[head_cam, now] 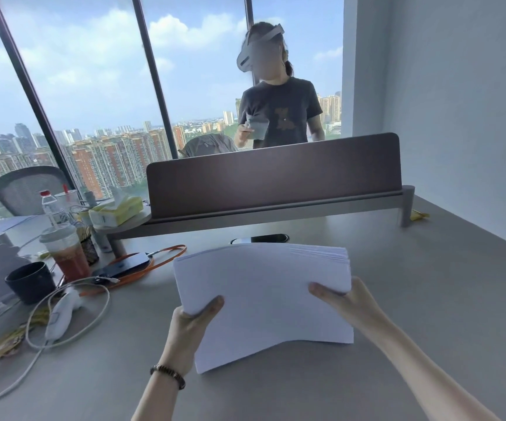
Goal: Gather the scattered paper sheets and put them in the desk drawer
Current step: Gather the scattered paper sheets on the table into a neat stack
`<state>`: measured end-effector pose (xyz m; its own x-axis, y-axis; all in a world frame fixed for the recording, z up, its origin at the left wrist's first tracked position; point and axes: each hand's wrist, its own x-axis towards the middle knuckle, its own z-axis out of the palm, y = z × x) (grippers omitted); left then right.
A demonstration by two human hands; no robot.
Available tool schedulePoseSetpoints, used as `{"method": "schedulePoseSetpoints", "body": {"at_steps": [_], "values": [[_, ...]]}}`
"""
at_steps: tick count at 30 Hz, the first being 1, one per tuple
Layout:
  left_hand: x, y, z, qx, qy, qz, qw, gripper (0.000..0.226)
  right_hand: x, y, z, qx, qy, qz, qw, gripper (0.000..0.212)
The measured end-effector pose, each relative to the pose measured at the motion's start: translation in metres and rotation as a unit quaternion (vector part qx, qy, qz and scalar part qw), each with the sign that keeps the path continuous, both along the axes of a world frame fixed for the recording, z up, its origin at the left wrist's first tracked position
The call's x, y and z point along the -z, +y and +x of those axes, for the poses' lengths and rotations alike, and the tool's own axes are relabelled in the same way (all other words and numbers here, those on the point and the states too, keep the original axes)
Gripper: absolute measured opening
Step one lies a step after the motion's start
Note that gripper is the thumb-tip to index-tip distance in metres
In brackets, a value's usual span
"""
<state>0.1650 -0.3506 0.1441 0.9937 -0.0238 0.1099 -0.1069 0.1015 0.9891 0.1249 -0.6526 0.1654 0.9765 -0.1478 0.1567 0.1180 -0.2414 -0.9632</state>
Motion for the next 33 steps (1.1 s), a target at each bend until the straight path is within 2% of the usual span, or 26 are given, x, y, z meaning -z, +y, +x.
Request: {"method": "schedulePoseSetpoints", "body": {"at_steps": [3,8,10,13,15,17,20,22,25,29,33], "values": [[-0.003,0.002,0.004,0.011,0.015,0.028,0.999,0.054,-0.006,-0.002,0.000,0.015,0.024,-0.005,1.000,0.035],[-0.014,0.005,0.003,0.051,0.073,0.046,0.995,0.057,-0.009,-0.005,0.000,0.001,0.062,0.043,0.997,0.020],[-0.020,0.007,0.002,0.069,0.111,0.047,0.990,0.052,-0.007,-0.004,-0.002,-0.014,0.076,0.076,0.994,0.013],[-0.029,0.012,-0.001,0.114,0.181,0.022,0.977,0.045,-0.005,-0.008,-0.004,-0.001,0.092,0.105,0.990,0.016],[-0.032,0.015,-0.004,0.139,0.203,-0.033,0.969,0.043,-0.003,-0.012,-0.005,0.006,0.102,0.140,0.985,0.021],[-0.032,0.015,-0.009,0.155,0.197,-0.142,0.958,0.045,-0.003,-0.014,-0.006,0.022,0.112,0.185,0.976,0.023],[-0.028,0.006,-0.014,0.144,0.167,-0.343,0.913,0.056,-0.003,-0.006,-0.005,0.062,0.098,0.263,0.958,0.019],[-0.025,-0.010,-0.015,0.129,0.154,-0.406,0.891,0.063,-0.006,0.004,-0.005,0.086,0.081,0.301,0.946,0.018],[-0.026,-0.043,-0.019,0.108,0.146,-0.408,0.895,0.054,-0.011,0.024,-0.007,0.104,0.055,0.335,0.935,0.019],[-0.034,-0.076,-0.028,0.109,0.114,-0.353,0.922,0.034,-0.016,0.050,-0.012,0.102,0.034,0.318,0.942,0.021],[-0.031,-0.072,-0.019,0.072,0.074,-0.294,0.950,0.041,-0.016,0.043,-0.019,0.001,0.041,0.327,0.944,0.036]]}}
